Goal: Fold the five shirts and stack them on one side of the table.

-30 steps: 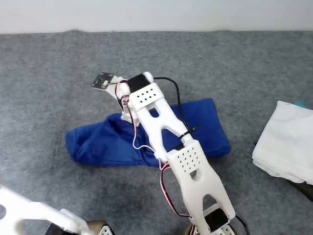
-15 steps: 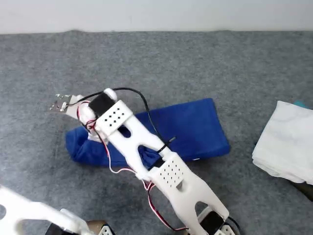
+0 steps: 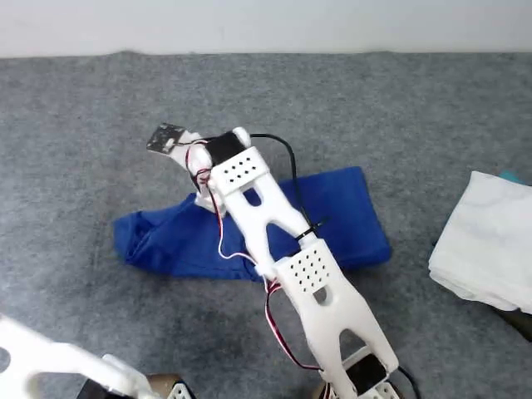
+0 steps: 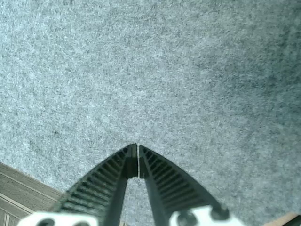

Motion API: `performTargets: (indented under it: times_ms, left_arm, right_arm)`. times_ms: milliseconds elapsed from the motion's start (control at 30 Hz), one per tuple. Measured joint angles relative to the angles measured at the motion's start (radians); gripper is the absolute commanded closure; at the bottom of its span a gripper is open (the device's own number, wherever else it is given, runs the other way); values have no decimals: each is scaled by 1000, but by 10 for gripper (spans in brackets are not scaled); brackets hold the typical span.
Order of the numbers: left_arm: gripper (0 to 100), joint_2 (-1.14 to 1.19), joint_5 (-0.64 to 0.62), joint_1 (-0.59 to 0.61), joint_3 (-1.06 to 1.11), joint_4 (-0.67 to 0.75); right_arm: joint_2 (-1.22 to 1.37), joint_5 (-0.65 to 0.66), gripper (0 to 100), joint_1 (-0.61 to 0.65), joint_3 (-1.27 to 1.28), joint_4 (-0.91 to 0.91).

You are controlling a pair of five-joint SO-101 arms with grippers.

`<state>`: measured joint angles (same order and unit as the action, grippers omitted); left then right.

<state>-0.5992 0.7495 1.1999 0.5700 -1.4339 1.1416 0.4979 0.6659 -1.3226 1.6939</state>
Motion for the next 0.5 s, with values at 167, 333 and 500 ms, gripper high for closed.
performTargets:
  times_ms: [167, 333, 500]
  left_arm:
    - [985, 0, 0, 0, 0, 0]
    - [985, 0, 0, 0, 0, 0]
    - [985, 0, 0, 0, 0, 0]
  right_arm:
    - [0, 2, 908, 89, -98, 46]
    - [0, 2, 908, 183, -161, 52]
    - [54, 2, 908, 229, -155, 14]
